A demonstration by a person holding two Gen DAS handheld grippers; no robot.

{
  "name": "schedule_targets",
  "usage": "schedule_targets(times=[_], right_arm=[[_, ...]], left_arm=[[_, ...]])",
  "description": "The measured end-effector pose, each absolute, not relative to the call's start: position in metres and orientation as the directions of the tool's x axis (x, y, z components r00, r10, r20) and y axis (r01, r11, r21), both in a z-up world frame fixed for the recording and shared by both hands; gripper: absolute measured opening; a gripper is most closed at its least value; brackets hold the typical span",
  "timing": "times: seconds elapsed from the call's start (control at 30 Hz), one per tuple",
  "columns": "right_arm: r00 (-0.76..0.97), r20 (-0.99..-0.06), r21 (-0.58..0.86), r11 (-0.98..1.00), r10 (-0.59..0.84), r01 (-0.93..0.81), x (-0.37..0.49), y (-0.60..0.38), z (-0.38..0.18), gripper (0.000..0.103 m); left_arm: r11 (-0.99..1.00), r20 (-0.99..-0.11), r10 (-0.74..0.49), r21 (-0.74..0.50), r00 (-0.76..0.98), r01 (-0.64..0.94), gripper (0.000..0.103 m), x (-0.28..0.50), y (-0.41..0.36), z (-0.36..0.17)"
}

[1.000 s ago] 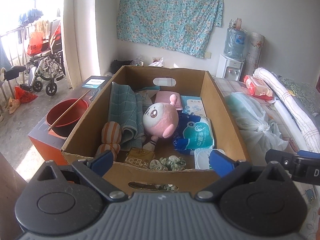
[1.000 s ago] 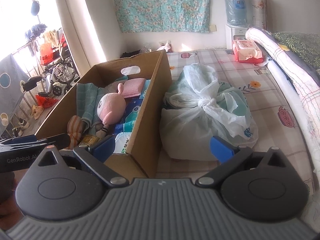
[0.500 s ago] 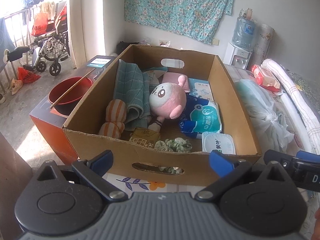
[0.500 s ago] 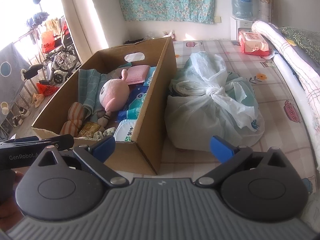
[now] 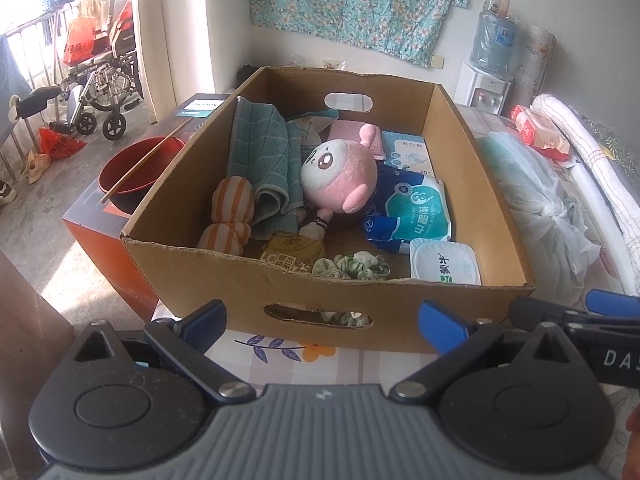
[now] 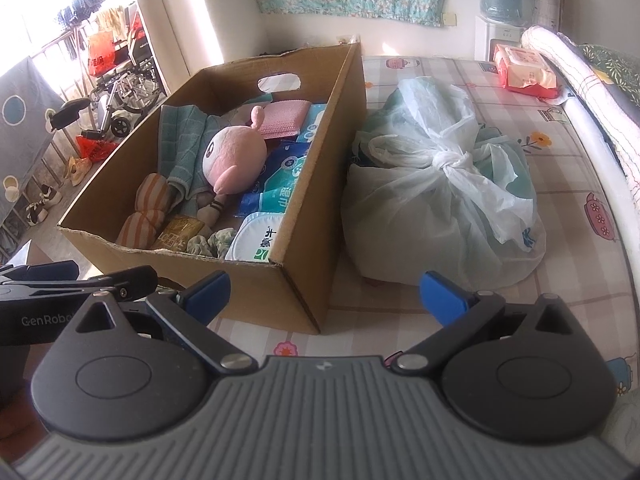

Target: Organize soft objects

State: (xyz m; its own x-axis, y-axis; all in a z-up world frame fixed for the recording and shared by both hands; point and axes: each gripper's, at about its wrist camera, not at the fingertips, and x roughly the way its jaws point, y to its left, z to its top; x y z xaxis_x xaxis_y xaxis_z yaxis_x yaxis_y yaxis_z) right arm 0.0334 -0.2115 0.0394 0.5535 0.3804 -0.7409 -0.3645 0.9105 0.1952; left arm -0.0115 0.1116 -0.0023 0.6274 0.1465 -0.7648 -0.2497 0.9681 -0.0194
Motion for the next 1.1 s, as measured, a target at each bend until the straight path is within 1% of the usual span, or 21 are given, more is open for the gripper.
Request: schedule_targets(times=[1.1], right_arm=[[0.545, -0.758, 0.164, 0.913, 0.358, -0.373, 0.0376, -0.2077, 0.0330, 0.102]], left_arm=[[0.969, -0.788, 0.164, 0.014, 0.594, -0.248, 0.102, -0.0062, 0.1095, -0.0072]])
